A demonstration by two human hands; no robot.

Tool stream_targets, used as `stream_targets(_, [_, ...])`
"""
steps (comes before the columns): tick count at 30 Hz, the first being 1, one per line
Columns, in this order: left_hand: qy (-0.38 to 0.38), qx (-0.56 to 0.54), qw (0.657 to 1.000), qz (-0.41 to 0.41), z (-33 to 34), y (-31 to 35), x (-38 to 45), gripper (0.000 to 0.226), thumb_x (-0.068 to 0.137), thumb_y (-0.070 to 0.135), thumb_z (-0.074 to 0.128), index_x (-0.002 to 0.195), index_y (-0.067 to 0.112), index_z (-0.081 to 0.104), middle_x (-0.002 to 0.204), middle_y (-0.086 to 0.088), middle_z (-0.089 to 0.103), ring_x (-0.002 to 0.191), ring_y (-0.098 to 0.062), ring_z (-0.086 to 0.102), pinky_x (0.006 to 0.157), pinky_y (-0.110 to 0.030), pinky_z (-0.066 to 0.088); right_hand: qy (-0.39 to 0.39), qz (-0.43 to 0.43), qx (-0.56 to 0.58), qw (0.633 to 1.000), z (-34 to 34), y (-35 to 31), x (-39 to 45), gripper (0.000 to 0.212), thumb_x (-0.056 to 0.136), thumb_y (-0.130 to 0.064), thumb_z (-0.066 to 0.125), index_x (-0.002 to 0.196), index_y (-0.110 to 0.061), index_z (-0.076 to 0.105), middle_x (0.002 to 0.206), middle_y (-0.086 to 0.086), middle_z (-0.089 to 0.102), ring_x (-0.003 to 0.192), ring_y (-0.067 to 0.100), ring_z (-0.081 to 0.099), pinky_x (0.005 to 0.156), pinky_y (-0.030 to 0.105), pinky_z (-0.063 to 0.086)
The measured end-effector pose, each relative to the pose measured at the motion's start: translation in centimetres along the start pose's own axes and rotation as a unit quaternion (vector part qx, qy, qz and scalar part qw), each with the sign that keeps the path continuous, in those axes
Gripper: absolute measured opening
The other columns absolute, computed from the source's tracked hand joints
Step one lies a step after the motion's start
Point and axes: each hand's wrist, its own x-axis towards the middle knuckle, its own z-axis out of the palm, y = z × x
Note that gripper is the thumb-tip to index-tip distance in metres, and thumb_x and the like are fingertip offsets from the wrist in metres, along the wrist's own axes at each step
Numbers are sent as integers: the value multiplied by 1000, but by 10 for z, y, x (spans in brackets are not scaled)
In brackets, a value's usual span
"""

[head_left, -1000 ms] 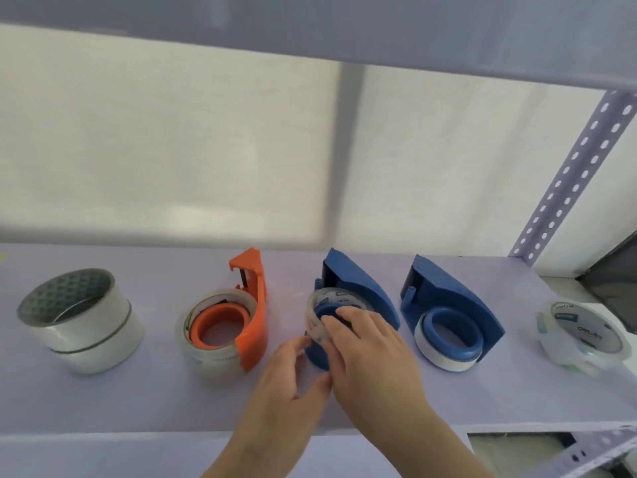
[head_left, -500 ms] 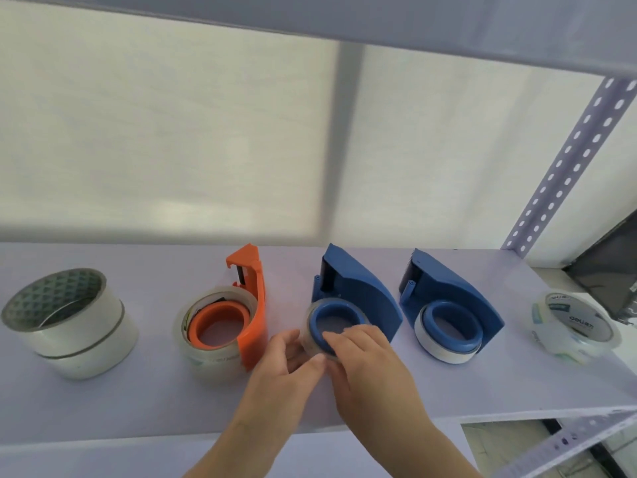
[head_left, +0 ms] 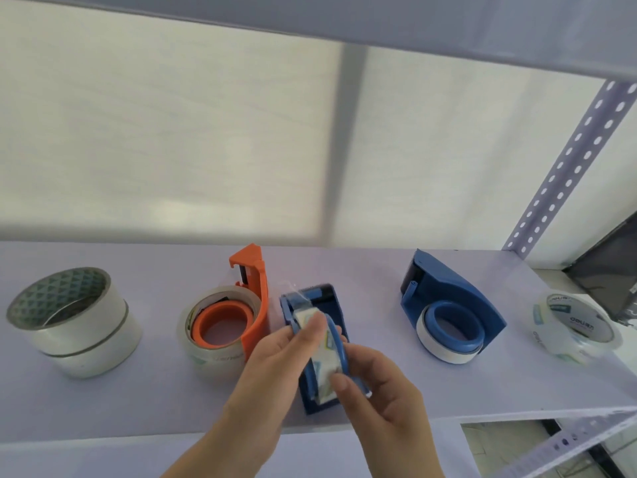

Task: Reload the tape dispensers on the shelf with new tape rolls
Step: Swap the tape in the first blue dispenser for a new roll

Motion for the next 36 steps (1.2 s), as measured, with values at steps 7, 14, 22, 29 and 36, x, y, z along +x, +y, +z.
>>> stream_targets(7, [-37,71,996,-30,-7,-5,-2,29,74,30,63,84,6,76,81,-6,78,76,-15,72,68,-24,58,46,-44,-129,990,-20,-20,10,17,67,-41,73,83,-33,71,85,-9,70,73,10,67,65,25,55])
stream_targets(14, [-66,113,990,-49,-11,-11,-6,18,80,22,62,93,14,72,88,-4,78,80,-9,72,62,-15,54,-100,-102,-307,941,-26,-46,51,38,87,-30,65,120,-46,57,118,-31,45,121,-4,41,92,8,37])
stream_targets(22, [-90,115,988,-40,-15,-14,-8,38,69,33,68,101,12,68,91,-4,78,94,-18,71,83,-29,57,-77,-100,-281,951,-8,-42,68,10,80,-19,72,72,-26,72,96,-18,61,96,-1,57,79,13,48])
stream_targets(29, [-70,109,991,-33,-14,-18,-9,17,83,16,63,98,14,67,85,-4,79,83,-12,73,70,-20,57,61,-61,-272,959,-1,-25,66,20,73,-17,75,60,-25,62,93,-11,58,90,10,57,75,26,50])
stream_targets(36, [-48,107,993,-14,-11,-19,-9,12,87,11,59,93,18,67,80,0,78,84,-15,73,67,-17,55,120,8,-206,971,3,-8,64,19,76,-11,71,66,-13,55,98,-6,50,86,10,54,61,18,45])
